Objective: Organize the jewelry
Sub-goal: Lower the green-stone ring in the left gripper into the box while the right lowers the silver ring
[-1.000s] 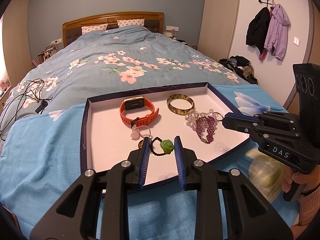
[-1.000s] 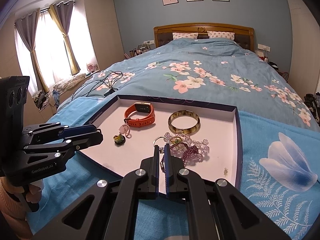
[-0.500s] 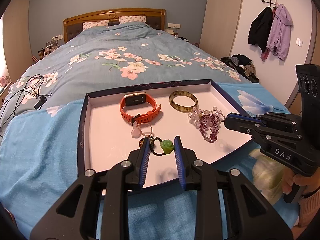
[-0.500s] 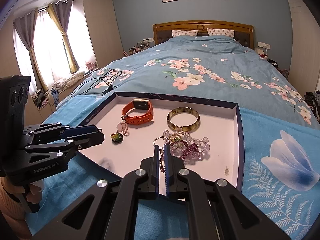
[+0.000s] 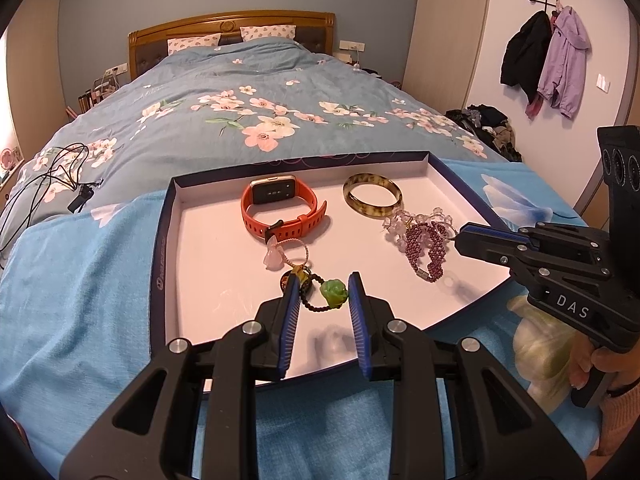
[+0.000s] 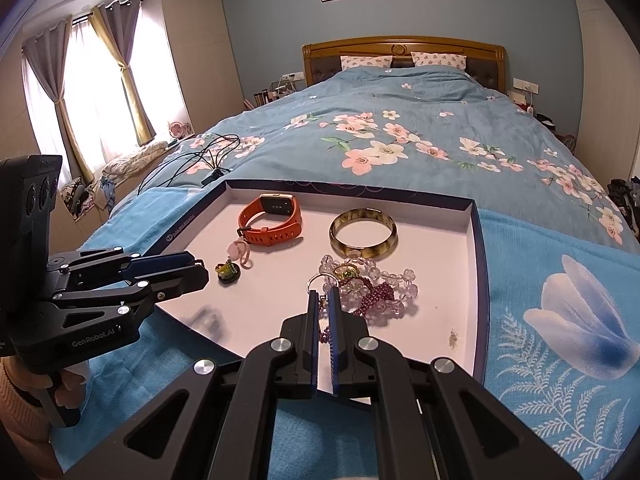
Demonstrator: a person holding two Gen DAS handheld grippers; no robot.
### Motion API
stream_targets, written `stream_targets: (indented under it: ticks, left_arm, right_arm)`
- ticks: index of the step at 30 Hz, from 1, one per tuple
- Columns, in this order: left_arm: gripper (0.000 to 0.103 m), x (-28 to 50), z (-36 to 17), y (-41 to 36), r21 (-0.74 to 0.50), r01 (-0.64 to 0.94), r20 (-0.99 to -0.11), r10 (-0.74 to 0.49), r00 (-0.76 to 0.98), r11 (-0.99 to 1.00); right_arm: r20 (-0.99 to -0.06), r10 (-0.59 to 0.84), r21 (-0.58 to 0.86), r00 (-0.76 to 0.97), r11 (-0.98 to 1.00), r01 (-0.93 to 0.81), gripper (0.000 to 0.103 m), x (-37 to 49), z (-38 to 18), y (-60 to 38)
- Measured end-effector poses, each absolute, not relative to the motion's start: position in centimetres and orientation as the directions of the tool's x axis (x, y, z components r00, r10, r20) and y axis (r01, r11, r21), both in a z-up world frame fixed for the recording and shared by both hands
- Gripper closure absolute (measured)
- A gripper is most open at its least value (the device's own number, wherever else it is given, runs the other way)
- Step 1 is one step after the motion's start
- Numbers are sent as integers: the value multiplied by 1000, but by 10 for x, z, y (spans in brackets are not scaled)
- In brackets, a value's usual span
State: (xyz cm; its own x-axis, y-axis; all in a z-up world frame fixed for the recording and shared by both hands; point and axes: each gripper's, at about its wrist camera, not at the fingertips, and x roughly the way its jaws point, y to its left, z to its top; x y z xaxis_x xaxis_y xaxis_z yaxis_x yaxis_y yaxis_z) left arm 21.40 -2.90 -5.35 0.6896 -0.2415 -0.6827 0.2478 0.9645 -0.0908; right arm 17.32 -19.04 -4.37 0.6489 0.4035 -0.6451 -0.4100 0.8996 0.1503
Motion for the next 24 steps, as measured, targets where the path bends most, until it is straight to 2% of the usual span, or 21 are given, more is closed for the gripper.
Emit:
stream_targets:
  ticks: [24]
  left_arm:
    - [78,221,-64,-29,-83,228,-703,-219,677,970]
  right_arm:
    - [-669,387,152,634,907,-393,100,180,-49,-189]
